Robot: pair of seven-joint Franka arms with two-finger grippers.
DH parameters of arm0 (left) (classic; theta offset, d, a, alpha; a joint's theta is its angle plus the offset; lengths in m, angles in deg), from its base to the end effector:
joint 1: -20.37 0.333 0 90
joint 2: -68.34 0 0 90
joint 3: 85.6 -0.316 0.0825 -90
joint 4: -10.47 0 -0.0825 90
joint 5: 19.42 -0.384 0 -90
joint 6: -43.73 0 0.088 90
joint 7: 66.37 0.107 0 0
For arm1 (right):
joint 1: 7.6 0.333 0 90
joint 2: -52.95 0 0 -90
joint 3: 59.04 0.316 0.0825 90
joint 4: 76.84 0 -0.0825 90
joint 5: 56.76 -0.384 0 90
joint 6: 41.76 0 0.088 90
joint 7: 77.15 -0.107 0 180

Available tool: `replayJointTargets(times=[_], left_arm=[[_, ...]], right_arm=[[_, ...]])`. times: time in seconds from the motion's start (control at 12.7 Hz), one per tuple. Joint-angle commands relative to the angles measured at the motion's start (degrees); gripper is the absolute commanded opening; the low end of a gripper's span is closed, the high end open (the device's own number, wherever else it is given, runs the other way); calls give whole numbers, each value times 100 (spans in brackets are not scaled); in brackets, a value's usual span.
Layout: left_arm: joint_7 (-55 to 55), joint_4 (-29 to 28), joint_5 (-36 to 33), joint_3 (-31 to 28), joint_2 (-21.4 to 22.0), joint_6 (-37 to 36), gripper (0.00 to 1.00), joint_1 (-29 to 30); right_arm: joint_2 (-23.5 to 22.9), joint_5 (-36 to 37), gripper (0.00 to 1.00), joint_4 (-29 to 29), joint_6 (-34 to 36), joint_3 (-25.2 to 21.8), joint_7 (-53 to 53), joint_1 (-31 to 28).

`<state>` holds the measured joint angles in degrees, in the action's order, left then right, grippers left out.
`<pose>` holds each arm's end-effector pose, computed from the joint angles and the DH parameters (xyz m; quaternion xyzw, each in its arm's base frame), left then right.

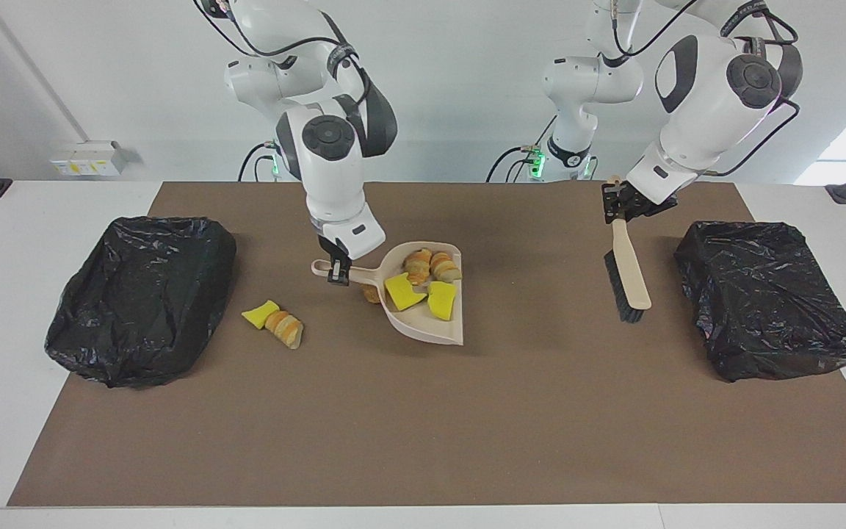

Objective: Sweep and dump trash in bin
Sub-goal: 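Carry the dustpan toward the trash bag with the right gripper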

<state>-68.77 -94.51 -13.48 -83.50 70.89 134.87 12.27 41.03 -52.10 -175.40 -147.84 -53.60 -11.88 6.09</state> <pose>0.5163 -0.1043 0.5286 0.9920 -0.0614 -0.1032 0.0396 0.5834 0.1918 0.4553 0.7318 0.6799 -0.0461 0.0117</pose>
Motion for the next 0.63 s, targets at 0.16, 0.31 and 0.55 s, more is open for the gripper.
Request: replayJointTargets(times=[0.16,0.31,0.55], left_arm=[[-820,-1058,-40,79,816,359,0,-804],[-1707,-1086,3,79,738,588,0,-1550],[-2815,-1506,30,79,702,1385,0,-2579]], right_arm=[[189,-158,0,487,851,54,1380,-892],[382,-167,0,487,974,19,1750,-1262],[567,-106,0,549,1229,-7,2356,-1894]])
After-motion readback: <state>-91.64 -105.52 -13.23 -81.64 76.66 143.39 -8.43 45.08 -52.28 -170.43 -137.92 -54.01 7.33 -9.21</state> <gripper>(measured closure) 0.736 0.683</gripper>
